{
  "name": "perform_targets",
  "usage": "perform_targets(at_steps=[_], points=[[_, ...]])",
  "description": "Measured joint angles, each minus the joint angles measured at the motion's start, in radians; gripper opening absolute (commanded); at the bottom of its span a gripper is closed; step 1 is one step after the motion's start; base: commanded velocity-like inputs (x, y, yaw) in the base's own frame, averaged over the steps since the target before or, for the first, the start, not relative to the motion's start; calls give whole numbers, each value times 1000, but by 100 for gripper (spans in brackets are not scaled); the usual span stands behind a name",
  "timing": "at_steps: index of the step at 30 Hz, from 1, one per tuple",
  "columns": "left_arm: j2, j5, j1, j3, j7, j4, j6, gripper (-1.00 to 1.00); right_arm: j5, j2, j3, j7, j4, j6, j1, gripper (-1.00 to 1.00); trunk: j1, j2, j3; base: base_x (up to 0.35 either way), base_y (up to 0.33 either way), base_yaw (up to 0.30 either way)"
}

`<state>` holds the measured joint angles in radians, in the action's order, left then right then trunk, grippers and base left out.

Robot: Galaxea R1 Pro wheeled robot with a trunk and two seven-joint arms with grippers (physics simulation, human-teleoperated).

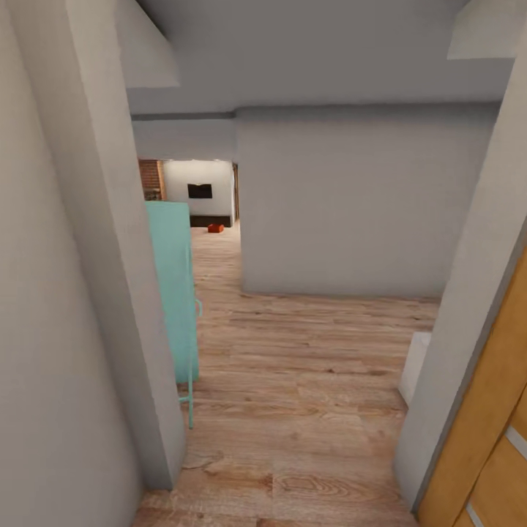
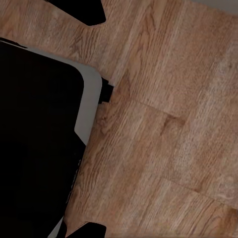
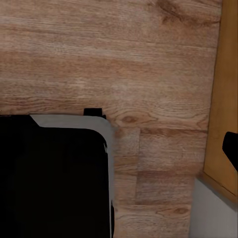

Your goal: Move the two storage containers from the living room to the garage. In the garage, place one container on the floor and stack the other container on top of it (either order is fine).

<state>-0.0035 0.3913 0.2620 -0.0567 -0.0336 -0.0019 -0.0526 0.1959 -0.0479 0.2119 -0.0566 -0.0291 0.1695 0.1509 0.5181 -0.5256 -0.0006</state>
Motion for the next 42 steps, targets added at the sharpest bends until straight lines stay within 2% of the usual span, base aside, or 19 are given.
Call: perform_targets(at_steps=[7,21,42], points=[[2,0,0,0,-1,0,1,100,-1,-1,1,0,0,0,0,100,0,0,0,322,-44,0],[4,0,0,0,1,0,-1,100,-1,0,2,-1,0,0,0,100,0,0,0,296,-187,0],[5,0,0,0,-1,0,-1,100,-1,-1,2,-1,0,0,0,100,0,0,0,323,-8,0]])
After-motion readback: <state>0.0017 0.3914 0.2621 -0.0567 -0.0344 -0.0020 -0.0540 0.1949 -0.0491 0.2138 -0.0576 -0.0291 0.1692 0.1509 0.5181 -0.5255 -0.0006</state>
